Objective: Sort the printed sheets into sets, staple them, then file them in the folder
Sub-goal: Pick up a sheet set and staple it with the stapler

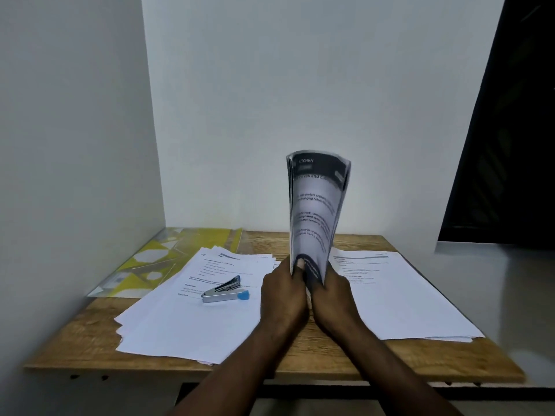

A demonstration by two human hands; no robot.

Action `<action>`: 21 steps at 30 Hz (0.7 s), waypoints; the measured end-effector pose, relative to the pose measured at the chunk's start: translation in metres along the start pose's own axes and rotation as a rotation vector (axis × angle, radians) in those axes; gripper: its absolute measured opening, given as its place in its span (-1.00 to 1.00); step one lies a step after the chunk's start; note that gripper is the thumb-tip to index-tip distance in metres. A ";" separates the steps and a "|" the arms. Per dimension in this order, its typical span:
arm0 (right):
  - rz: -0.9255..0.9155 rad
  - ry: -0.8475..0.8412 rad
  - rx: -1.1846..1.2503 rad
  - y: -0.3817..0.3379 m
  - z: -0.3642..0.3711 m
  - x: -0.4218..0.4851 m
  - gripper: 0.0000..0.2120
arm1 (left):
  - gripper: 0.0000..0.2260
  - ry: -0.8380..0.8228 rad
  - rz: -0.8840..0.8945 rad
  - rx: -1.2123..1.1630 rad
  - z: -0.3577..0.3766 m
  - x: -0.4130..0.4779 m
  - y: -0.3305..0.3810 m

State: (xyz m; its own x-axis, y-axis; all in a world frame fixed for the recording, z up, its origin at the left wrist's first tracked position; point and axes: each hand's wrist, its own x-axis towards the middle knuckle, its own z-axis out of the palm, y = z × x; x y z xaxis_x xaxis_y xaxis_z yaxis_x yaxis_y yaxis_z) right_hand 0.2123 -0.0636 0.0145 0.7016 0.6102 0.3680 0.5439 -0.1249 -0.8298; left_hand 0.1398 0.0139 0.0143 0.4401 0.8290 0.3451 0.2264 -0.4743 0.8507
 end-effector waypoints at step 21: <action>0.112 -0.055 0.068 -0.005 0.002 -0.002 -0.83 | -0.70 -0.080 -0.019 0.186 0.002 -0.001 -0.011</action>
State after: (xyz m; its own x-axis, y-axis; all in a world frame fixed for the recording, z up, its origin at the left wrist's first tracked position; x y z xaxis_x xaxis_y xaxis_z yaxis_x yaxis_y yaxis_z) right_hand 0.2078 -0.0623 0.0167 0.7287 0.6378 0.2495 0.4300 -0.1426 -0.8915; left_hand 0.1385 0.0180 0.0034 0.5000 0.8155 0.2913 0.3886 -0.5119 0.7661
